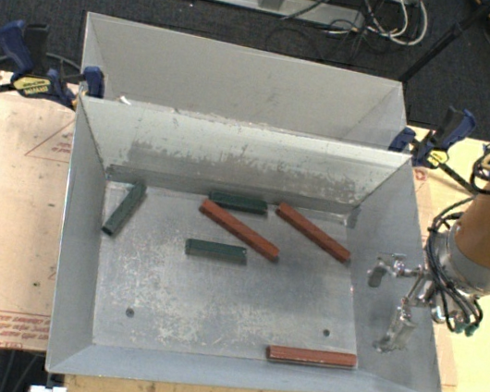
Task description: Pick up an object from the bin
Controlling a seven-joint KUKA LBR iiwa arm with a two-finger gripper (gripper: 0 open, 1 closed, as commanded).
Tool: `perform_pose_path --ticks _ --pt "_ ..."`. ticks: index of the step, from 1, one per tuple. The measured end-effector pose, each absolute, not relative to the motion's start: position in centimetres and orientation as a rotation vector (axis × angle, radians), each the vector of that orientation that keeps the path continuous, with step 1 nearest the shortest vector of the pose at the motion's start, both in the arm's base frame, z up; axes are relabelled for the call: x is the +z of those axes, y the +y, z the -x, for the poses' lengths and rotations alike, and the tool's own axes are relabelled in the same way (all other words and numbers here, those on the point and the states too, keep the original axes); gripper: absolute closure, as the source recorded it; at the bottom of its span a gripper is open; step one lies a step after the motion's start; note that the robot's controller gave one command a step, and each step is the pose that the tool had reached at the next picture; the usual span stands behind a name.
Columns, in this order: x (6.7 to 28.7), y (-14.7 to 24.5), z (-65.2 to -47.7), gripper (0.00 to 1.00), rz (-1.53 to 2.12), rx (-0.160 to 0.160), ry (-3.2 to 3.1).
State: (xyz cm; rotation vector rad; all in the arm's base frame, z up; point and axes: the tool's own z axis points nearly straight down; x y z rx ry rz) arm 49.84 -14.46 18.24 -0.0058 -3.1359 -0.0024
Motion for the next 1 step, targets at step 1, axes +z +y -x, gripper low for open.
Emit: perform_pose_path --ticks 1 --pt "8.6 -11.63 -57.23 0.0 0.193 -0.005 -3.136"
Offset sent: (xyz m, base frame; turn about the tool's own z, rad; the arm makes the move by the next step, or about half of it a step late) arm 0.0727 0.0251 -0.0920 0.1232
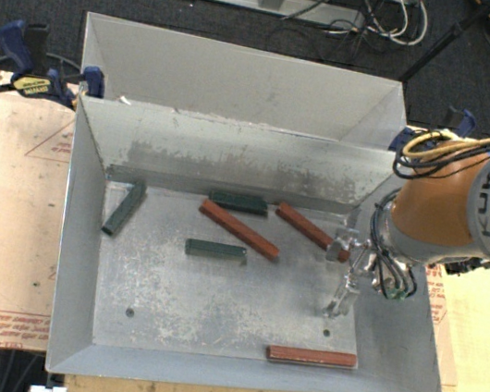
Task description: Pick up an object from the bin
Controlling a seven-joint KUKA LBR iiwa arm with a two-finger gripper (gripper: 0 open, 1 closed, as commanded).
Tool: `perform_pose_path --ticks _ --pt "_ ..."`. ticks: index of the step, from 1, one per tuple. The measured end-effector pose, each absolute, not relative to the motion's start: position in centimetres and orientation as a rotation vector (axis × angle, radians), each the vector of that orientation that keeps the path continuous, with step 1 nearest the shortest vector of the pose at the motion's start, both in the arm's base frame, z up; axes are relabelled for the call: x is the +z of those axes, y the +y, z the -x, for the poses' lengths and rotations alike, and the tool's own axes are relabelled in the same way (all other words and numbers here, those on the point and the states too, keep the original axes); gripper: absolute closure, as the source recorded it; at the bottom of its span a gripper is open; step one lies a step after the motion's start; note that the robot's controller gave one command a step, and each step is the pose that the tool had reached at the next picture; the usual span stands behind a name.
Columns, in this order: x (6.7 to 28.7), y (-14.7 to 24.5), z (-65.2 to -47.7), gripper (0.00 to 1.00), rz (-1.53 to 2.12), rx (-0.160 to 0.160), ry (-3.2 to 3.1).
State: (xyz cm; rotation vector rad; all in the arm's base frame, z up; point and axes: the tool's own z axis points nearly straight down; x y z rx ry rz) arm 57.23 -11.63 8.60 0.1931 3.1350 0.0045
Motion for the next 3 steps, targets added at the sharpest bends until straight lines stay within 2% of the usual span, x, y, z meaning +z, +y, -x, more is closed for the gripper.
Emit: perform_pose_path --ticks 1,2,3 --pt "9.0 -8.7 -64.7 0.0 -0.044 0.002 3.132" --pt "7.1 -5.0 -65.3 0.0 -0.352 0.001 3.117" --pt "7.3 -5.0 -65.4 1.0 -0.351 0.0 3.115"
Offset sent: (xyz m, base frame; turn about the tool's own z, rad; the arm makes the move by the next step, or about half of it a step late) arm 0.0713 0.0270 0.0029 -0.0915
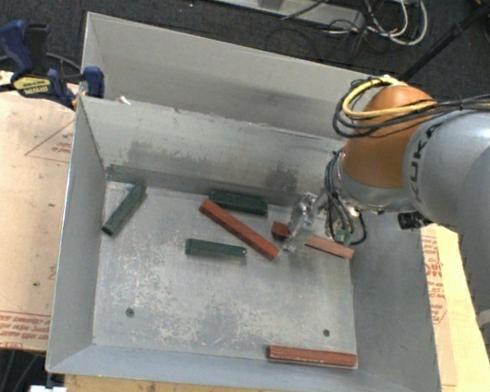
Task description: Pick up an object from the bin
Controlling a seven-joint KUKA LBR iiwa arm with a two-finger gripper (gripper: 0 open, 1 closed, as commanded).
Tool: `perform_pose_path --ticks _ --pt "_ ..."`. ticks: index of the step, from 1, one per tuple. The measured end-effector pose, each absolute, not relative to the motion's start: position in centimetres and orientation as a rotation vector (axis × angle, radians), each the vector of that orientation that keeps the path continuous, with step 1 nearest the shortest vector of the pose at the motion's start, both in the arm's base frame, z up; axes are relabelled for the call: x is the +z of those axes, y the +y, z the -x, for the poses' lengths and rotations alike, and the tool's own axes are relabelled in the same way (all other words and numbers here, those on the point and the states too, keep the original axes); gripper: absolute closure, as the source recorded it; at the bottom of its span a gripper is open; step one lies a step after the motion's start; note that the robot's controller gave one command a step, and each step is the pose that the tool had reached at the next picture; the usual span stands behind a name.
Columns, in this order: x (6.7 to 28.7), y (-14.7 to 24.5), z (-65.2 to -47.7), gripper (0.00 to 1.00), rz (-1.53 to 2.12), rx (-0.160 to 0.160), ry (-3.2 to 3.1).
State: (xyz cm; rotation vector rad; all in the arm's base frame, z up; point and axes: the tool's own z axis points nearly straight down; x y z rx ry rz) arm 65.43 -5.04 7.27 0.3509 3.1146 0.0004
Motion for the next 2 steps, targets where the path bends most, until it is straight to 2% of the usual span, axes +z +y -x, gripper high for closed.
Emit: perform_pose_path --ticks 1,2 --pt "22.32 -9.4 -60.66 1.0 0.419 -0.004 3.104" --pt "22.01 -9.29 -60.6 0.0 0.421 0.0 3.109"
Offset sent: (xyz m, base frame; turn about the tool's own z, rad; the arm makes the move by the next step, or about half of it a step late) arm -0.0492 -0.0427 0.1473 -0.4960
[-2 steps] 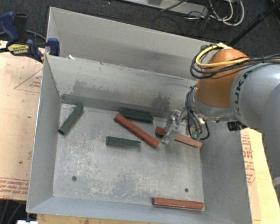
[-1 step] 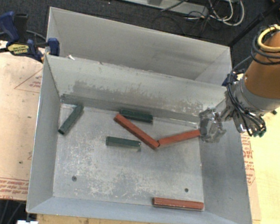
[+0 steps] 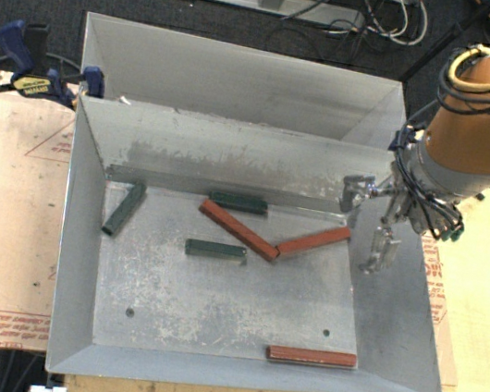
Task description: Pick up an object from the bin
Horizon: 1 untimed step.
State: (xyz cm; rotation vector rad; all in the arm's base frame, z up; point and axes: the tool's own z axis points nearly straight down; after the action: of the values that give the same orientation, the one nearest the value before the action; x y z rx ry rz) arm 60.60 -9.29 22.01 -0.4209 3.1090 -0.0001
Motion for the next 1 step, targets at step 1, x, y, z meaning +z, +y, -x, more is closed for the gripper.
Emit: perform_pose_path --ticks 1 --pt "9.22 -2.18 -61.83 0.0 0.444 0.008 3.115"
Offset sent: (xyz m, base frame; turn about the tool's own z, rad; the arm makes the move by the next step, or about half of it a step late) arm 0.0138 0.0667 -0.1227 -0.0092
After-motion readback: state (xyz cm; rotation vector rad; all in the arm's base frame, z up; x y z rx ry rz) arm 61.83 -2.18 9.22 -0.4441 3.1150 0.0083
